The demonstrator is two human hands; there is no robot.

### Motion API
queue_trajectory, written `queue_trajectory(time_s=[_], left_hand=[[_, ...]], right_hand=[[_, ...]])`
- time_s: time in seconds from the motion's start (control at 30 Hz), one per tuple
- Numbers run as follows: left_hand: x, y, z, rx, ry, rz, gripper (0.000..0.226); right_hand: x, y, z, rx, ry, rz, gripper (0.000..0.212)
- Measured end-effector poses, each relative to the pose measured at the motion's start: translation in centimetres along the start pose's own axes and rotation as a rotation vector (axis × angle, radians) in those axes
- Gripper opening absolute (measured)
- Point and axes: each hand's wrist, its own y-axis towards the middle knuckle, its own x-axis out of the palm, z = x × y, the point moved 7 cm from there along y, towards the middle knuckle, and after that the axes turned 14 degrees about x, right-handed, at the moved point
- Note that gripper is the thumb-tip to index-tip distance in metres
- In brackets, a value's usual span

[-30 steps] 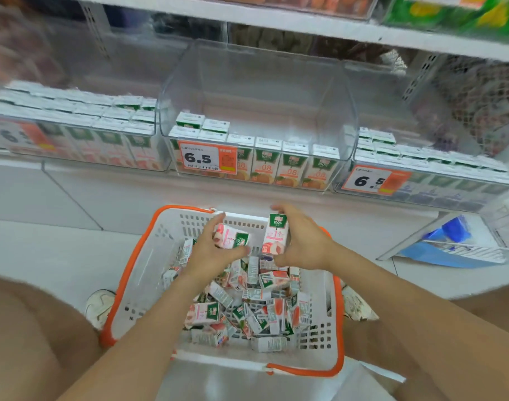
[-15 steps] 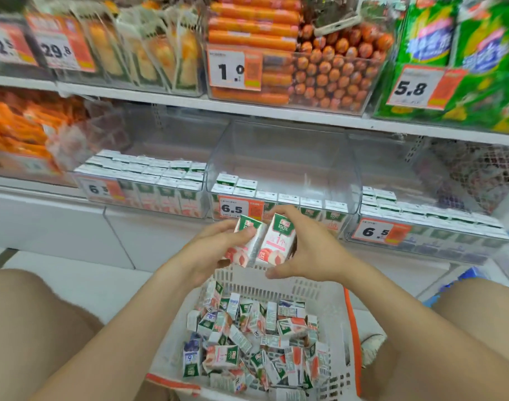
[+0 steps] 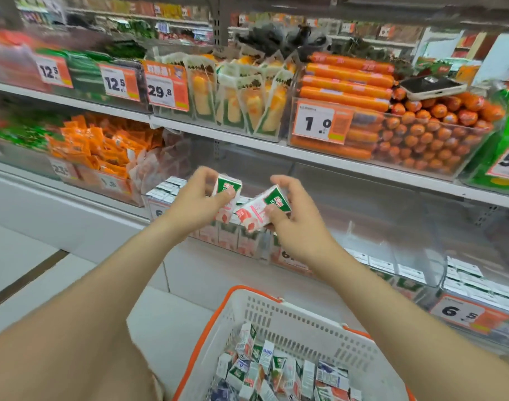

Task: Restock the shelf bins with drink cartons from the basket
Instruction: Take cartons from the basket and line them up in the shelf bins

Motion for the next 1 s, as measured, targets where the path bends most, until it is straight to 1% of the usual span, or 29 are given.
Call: queue_trajectory(time_s=[0.07,0.13,0.17,0.27,0.37,0.43,0.57,0.63,0.73,0.77,0.83,0.93,0.97,1.0], left_hand=[[-3.0,1.3,-1.9,0.009,0.088,0.176,0.030],[-5.8,2.4,-4.5,0.001,0.195,0.306,0.036],[-6.9,2.9,-5.9,-0.013,0.227,0.337,0.040],[-8.9,4.1,-9.4,-0.050,0.249,0.343,0.045],[-9.7,5.3,-10.7,-0.007,0.350,0.306,0.044],[-9.8,5.9,-11.3,0.015,0.400,0.302,0.048],[-9.5,6.7,-12.2,0.024,0.424,0.279,0.050],[-9.4,6.9,-12.2,0.028,0.446,0.275,0.048],[-9.6,7.4,-12.0,0.048,0.499,0.284,0.028],[-9.7,7.5,-12.0,0.051,0.498,0.289,0.023],[-9.8,7.6,-12.0,0.033,0.479,0.277,0.019],[-9.9,7.8,-11.9,0.014,0.435,0.265,0.017],[-9.9,7.8,-11.8,0.019,0.404,0.261,0.017],[-9.8,7.8,-11.6,0.027,0.364,0.250,0.018]], right_hand=[[1.9,2.5,-2.2,-0.096,-0.158,0.078,0.059],[4.4,5.7,-4.0,-0.219,-0.309,0.135,0.054],[5.9,7.5,-4.5,-0.275,-0.371,0.143,0.052],[10.4,12.9,-5.3,-0.370,-0.523,0.142,0.056],[14.4,17.9,-5.8,-0.353,-0.645,0.151,0.047],[17.0,20.9,-5.6,-0.293,-0.671,0.113,0.044],[21.1,25.6,-4.4,-0.106,-0.629,0.036,0.042],[22.9,27.4,-3.4,-0.039,-0.615,-0.044,0.041],[24.7,29.0,-1.6,0.002,-0.610,-0.244,0.025],[24.8,29.1,-1.1,0.016,-0.589,-0.306,0.024],[24.0,28.4,-1.2,0.029,-0.475,-0.390,0.032],[21.0,27.1,-2.6,0.019,-0.173,-0.321,0.040],[20.3,26.4,-3.1,0.022,-0.059,-0.347,0.041],[19.9,25.4,-3.5,0.011,0.023,-0.416,0.041]])
